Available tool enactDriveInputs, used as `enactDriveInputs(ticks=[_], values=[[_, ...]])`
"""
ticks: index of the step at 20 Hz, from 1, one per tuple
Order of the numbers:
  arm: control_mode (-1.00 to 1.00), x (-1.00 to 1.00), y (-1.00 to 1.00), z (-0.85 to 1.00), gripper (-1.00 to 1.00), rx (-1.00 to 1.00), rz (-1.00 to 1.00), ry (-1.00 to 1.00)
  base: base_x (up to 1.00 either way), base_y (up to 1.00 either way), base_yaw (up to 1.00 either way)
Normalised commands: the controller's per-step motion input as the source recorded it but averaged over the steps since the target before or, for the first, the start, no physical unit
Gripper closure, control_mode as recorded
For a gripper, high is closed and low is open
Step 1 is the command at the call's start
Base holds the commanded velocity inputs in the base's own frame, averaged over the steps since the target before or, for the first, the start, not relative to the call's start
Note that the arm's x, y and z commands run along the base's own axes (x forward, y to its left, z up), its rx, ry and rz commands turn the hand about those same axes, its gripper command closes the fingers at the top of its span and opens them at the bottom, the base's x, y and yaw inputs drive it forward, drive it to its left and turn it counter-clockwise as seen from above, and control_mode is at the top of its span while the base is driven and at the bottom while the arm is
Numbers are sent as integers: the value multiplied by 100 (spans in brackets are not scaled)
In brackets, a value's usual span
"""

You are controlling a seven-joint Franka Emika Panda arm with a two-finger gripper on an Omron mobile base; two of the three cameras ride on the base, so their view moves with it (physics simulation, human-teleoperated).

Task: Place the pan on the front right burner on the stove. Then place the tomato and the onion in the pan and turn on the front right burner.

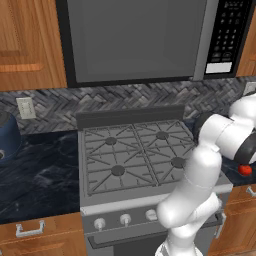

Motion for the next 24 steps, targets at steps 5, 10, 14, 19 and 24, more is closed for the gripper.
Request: enactDriveInputs(ticks=[5,10,14,19,24], values=[[-100,0,-21,-21,-100,0,0,0,0,0,0],[-100,1,-24,-24,-100,0,0,0,0,0,0],[-100,4,-24,-18,-100,0,0,0,0,0,0],[-100,16,-15,-12,-100,0,0,0,0,0,0],[-100,22,-9,-15,-100,0,0,0,0,0,0]])
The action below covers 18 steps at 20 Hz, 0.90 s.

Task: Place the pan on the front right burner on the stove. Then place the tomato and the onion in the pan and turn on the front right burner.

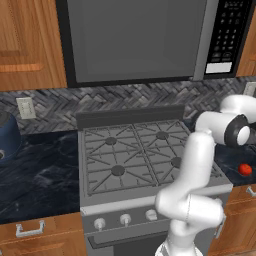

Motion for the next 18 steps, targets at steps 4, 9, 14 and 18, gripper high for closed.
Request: enactDriveInputs(ticks=[4,9,14,18], values=[[-100,13,-6,-26,-100,0,0,0,0,0,0],[-100,8,0,-31,-100,0,0,0,0,0,0],[-100,8,0,-26,-100,0,0,0,0,0,0],[-100,11,0,-25,-100,0,0,0,0,0,0]])
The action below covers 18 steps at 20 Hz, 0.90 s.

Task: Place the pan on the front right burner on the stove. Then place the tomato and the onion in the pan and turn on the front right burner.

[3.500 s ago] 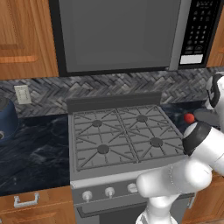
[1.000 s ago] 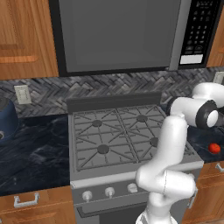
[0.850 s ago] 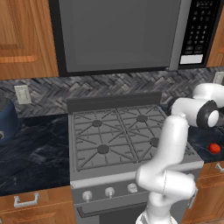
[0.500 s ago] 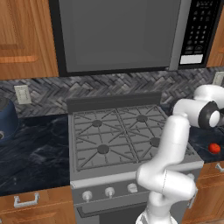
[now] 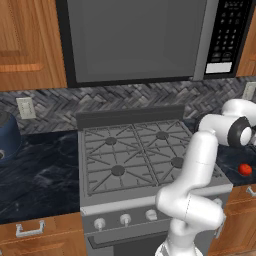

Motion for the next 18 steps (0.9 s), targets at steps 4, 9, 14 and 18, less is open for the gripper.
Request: enactDriveInputs(ticks=[4,9,14,18], values=[[-100,11,0,-23,-100,0,0,0,0,0,0],[-100,15,0,-19,-100,0,0,0,0,0,0],[-100,15,0,-18,-100,0,0,1,0,0,0],[-100,14,0,-18,-100,0,0,2,0,0,0]])
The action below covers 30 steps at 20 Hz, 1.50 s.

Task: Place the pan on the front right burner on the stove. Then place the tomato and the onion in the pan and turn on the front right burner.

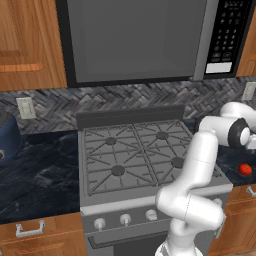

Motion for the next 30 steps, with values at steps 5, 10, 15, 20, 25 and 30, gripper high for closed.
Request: enactDriveInputs(ticks=[5,10,15,20,25,30], values=[[-100,12,0,-22,-100,0,0,3,0,0,0],[-100,18,0,-23,100,0,0,7,0,0,0],[-100,11,0,-18,100,0,0,5,0,0,0],[-100,0,-2,-3,100,0,0,0,0,0,0],[-100,-5,0,3,100,0,0,-1,0,0,0],[-100,-19,-3,20,100,0,0,-7,0,0,0]])
